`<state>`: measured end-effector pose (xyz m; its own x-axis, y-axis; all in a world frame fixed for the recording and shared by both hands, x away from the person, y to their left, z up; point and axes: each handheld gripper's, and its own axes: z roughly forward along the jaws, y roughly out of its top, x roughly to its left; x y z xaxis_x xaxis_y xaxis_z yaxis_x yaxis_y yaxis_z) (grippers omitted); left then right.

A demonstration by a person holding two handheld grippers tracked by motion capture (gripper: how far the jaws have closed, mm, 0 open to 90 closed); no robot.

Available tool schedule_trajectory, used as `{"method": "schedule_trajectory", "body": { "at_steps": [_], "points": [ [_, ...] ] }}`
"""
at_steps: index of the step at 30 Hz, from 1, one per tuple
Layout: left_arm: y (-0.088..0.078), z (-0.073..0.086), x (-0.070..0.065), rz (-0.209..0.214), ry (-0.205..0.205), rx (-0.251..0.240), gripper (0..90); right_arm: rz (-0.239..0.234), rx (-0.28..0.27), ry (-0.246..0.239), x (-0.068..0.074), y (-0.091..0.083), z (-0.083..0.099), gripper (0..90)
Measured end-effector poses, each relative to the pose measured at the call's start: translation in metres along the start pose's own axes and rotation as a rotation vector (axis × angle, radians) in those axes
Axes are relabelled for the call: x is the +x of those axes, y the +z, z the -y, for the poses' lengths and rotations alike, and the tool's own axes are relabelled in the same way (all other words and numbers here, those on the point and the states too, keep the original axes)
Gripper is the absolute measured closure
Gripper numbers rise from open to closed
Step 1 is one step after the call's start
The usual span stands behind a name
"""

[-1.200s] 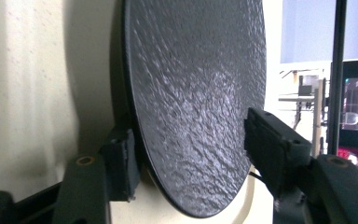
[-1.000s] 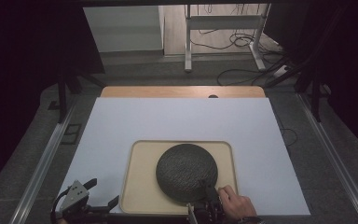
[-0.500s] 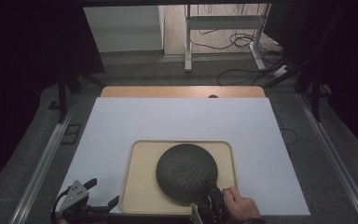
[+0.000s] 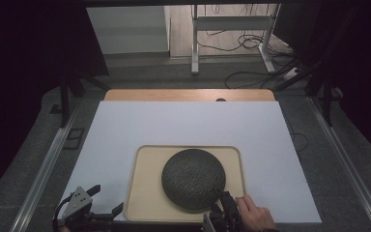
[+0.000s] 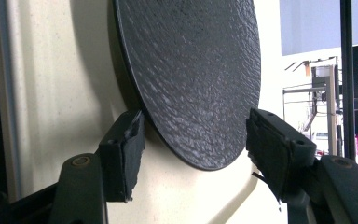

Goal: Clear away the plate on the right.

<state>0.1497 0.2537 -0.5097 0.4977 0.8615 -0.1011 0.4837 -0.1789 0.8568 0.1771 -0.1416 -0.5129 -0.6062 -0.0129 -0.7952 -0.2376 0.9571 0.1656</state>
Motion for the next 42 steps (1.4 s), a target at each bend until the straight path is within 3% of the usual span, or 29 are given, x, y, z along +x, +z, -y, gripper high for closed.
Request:
{"method": "schedule_trajectory", "body": {
  "at_steps": [15,31,42],
  "points": [
    [0.0,0.0,0.0,0.0,0.002,0.003,0.0,-0.001,-0.013,0.091,-0.009,-0.008,0.013,37.5],
    [0.001,0.0,0.0,0.001,0.006,0.015,0.0,-0.013,-0.03,0.282,-0.022,-0.008,0.027,35.7],
    [0.001,0.0,0.0,0.001,0.007,0.016,0.0,-0.002,-0.051,0.347,-0.025,-0.008,0.036,30.5]
  ]
}}
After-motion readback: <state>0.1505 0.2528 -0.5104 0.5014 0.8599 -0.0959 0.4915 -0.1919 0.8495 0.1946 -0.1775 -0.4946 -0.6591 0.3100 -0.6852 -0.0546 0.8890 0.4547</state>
